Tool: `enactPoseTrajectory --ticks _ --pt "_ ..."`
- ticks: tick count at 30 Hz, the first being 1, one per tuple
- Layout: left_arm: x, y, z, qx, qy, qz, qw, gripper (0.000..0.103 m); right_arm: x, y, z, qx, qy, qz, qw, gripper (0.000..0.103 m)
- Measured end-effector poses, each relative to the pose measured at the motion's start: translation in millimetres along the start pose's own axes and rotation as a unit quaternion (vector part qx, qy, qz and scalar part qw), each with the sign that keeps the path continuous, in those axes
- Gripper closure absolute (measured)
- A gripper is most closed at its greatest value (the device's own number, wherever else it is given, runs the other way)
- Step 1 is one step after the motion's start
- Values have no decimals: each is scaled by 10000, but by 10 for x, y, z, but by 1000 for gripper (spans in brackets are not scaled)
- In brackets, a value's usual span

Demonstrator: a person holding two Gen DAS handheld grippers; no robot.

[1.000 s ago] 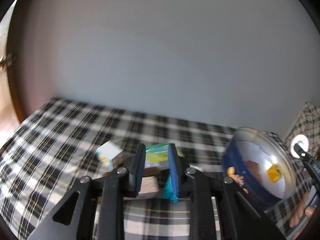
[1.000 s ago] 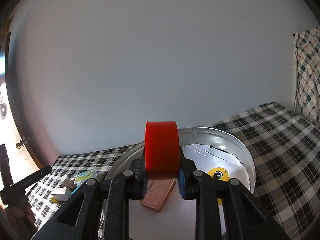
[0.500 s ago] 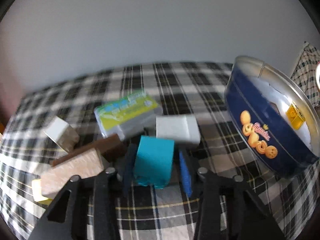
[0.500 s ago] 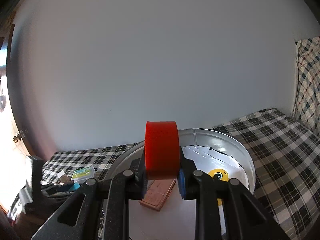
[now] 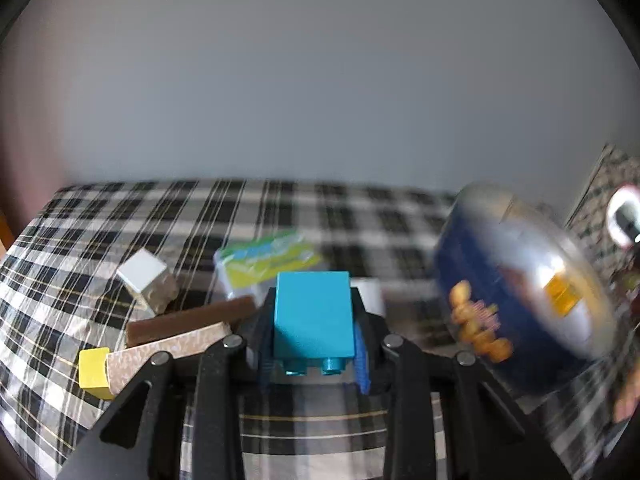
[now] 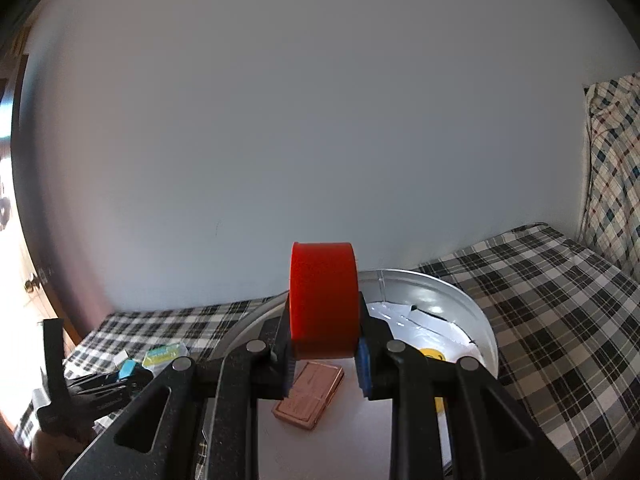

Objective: Organize rigid objects
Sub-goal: 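Carry the red tape roll and teal block over the blue tin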

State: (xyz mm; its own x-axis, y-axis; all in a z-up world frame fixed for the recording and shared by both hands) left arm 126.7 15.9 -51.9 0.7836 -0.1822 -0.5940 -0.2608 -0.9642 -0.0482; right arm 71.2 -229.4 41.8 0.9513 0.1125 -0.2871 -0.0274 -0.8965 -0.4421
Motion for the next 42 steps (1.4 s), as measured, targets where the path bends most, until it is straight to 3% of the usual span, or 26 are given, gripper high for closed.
enactPoseTrajectory --ticks 6,11,15,27,34,42 --pt "-236 318 -340 -20 575 220 9981 73 -88 175 -204 -116 397 278 9988 77" --pt "-240 670 -549 103 683 507 9963 73 -100 524 -397 54 572 571 9967 77" --pt "-143 921 -625 124 609 668 9958 73 -26 736 -472 248 471 669 9963 77" --pt "294 1661 -642 479 207 868 9949 73 411 871 -369 -373 1 1132 9929 77" --pt "360 1660 -600 737 30 607 9954 73 561 918 -300 -420 -302 1207 9913 77" --pt "391 1780 -594 872 -68 610 9943 73 613 819 -212 -565 -489 1180 9902 77"
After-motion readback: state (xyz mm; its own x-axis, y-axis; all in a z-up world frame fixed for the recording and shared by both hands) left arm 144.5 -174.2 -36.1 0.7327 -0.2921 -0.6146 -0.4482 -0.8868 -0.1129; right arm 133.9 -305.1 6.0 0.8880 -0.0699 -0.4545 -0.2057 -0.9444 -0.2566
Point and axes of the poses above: each gripper's, at about its wrist camera, not at the fingertips, and x roughly the way its jaws point, y to its right, z to its underside, the point moved 9 cm from there along x, roughly the way its jaws point, and after that the axes turned 13 degrees about x, right-handed, at the moved point
